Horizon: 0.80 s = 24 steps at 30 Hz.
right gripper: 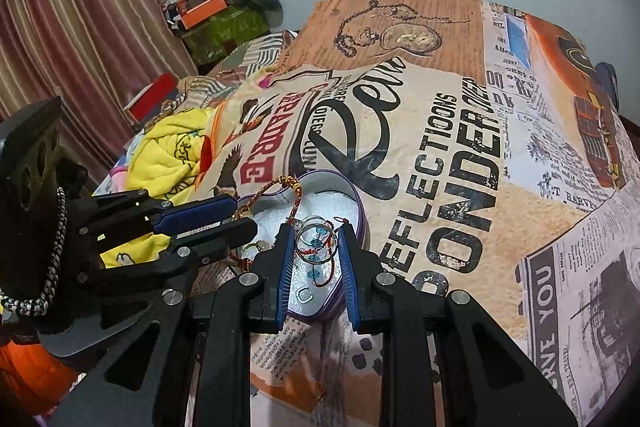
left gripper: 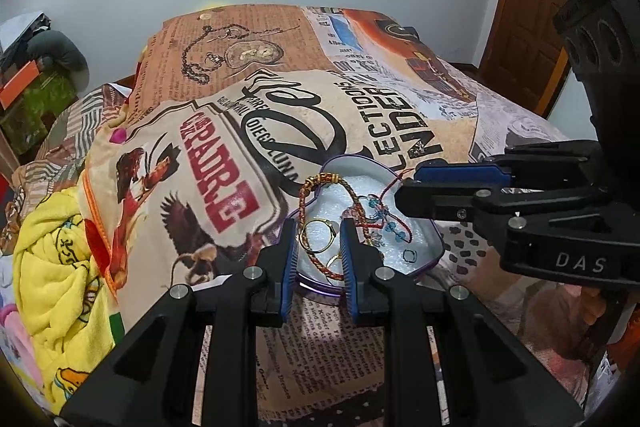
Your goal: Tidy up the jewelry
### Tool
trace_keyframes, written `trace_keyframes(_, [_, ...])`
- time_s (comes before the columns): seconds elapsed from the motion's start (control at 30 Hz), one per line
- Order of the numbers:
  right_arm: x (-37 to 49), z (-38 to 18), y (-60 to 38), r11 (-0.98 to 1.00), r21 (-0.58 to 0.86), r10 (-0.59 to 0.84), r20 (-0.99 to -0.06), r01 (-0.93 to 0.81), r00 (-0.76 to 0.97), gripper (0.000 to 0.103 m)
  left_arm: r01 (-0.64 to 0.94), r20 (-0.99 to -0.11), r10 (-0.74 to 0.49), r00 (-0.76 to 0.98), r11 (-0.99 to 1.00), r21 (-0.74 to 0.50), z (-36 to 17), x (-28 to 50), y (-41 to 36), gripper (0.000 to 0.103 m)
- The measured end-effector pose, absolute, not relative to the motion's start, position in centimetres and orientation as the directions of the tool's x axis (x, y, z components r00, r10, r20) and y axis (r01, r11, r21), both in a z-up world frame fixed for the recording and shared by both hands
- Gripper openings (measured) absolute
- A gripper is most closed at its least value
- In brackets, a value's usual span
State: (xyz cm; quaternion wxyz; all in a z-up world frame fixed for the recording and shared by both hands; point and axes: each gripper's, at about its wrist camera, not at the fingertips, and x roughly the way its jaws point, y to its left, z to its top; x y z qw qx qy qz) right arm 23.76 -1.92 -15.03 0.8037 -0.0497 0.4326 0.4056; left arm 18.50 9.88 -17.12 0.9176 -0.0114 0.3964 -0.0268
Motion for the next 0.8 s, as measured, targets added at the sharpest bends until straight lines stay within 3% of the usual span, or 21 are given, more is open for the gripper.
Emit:
trace_keyframes(0.53, [23.7,-15.0,-1.5,0.661,0.27,0.601,-0.75,-0.701,0.277,0.022,0.022,-0.714,-0.062,0.697,0.998,-0.065,-15.9,17.8,11.0,0.021])
trace_keyframes(0.8, [23.1,-11.8,-3.4,0.676,0.286,0.63,-0.702,-0.679,0.332,0.022,-0.038,-0.666,-0.011,0.746,0.998,-0.059,-12.3,15.8,12.0,0.021])
